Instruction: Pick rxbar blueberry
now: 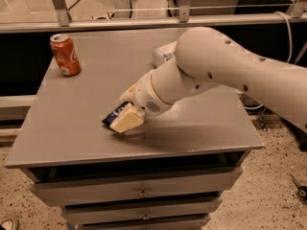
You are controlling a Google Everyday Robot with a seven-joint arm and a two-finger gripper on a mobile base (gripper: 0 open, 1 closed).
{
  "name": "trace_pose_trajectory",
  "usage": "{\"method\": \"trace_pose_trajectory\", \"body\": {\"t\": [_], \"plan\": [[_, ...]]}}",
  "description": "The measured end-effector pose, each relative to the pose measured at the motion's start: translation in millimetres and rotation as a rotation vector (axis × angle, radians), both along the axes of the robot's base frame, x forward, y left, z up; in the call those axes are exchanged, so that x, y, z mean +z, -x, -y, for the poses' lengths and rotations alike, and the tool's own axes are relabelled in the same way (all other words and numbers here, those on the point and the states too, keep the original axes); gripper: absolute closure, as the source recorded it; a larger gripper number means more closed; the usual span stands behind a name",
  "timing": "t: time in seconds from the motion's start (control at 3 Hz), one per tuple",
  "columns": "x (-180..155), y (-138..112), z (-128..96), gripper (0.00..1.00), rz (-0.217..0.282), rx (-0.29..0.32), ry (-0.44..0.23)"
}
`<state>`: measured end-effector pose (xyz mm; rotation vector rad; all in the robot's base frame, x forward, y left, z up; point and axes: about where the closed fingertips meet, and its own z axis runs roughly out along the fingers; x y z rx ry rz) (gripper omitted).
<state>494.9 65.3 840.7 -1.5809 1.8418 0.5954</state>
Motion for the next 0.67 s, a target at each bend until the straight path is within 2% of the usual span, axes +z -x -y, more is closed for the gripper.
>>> {"method": "trace_pose_trajectory", "body": {"t": [0.33, 0.67], "plan": [[25.6, 1.4, 5.6, 1.0, 0.017, 0.005, -0.033], [44.8, 1.6, 10.4, 1.0, 0.041, 0.009, -0.063]]}}
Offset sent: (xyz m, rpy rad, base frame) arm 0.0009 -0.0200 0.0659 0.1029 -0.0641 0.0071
